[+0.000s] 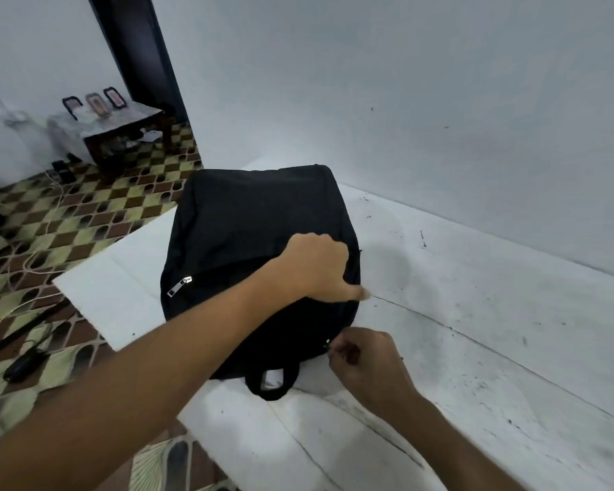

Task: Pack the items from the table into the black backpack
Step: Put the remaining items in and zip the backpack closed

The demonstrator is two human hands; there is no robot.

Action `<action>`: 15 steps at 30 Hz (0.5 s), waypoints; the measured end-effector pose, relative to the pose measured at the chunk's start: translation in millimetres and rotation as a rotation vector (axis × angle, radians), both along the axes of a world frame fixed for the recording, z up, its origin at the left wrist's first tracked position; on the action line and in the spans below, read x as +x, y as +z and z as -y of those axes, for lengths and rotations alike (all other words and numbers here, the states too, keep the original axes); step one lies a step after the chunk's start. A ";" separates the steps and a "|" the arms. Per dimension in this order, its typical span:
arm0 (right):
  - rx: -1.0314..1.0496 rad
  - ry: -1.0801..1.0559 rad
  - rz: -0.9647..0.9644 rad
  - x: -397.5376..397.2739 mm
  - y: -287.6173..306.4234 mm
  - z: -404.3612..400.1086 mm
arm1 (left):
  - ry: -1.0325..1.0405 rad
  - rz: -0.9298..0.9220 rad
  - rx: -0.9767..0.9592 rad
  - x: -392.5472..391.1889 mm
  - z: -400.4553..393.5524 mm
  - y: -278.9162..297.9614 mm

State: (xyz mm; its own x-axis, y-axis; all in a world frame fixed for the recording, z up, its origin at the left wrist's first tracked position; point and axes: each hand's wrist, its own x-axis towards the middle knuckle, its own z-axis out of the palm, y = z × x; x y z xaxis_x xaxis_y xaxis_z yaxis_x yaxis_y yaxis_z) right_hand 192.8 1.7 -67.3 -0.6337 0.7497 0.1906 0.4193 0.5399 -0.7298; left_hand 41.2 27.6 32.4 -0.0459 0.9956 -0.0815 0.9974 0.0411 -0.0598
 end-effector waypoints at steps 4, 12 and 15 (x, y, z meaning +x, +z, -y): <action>-0.011 -0.012 -0.027 -3.4 -6.3 5.0 | 0.070 0.051 -0.184 4.5 21.9 -20.4; -0.019 0.061 -0.076 -37.1 -16.8 60.7 | 0.167 0.446 -0.151 -1.9 26.2 -25.3; -0.059 0.025 -0.061 -53.9 -14.3 72.7 | 0.194 0.511 -0.130 -3.1 28.9 -26.8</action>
